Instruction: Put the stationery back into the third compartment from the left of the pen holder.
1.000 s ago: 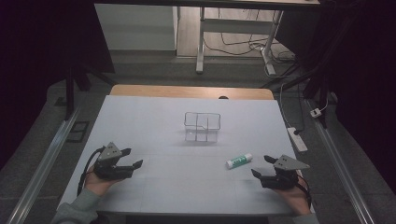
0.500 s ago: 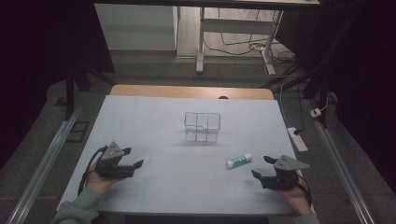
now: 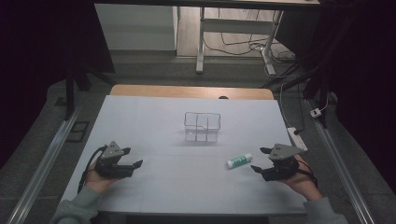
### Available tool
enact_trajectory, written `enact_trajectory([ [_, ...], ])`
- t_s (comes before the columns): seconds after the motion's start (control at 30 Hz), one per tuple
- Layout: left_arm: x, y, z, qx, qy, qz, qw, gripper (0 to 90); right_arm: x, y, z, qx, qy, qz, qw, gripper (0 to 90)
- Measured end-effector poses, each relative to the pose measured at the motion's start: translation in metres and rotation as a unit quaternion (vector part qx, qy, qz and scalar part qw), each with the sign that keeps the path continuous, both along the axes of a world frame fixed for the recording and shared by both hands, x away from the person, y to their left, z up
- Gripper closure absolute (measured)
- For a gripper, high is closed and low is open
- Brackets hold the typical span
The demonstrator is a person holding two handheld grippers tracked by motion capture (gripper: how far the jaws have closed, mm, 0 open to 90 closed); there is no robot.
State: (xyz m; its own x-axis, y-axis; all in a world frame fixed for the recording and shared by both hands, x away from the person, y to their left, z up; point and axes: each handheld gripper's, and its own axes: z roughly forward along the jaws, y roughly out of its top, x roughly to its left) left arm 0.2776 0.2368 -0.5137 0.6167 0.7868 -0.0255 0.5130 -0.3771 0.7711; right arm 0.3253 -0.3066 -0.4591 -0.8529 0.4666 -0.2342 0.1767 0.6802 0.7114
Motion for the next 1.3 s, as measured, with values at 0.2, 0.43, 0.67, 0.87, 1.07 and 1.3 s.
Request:
enact_trajectory([
  [0.2, 0.0, -0.001, -0.003, 0.002, 0.005, -0.003, 1.0, 28.0, 0.018, 0.018, 0.023, -0.031, 0.009, 0.05, 0.9982, 25.7],
  [0.43, 0.001, -0.002, -0.004, 0.003, 0.007, -0.006, 0.9999, 28.0, 0.034, 0.025, 0.023, -0.061, 0.039, 0.07, 0.995, 25.6],
  [0.67, 0.002, -0.004, -0.006, 0.006, 0.012, -0.008, 0.9999, 28.0, 0.047, 0.027, 0.014, -0.084, 0.068, 0.095, 0.9896, 24.9],
  [0.87, 0.002, -0.004, -0.007, 0.009, 0.014, -0.006, 0.9998, 28.0, 0.058, 0.028, 0.011, -0.101, 0.087, 0.098, 0.9863, 25.3],
  [1.07, 0.002, -0.005, -0.008, 0.013, 0.014, -0.007, 0.9998, 27.8, 0.073, 0.033, 0.002, -0.116, 0.115, 0.112, 0.9801, 26.2],
  [1.3, 0.003, -0.005, -0.009, 0.017, 0.018, -0.008, 0.9997, 27.5, 0.081, 0.039, -0.011, -0.136, 0.144, 0.138, 0.9705, 28.2],
])
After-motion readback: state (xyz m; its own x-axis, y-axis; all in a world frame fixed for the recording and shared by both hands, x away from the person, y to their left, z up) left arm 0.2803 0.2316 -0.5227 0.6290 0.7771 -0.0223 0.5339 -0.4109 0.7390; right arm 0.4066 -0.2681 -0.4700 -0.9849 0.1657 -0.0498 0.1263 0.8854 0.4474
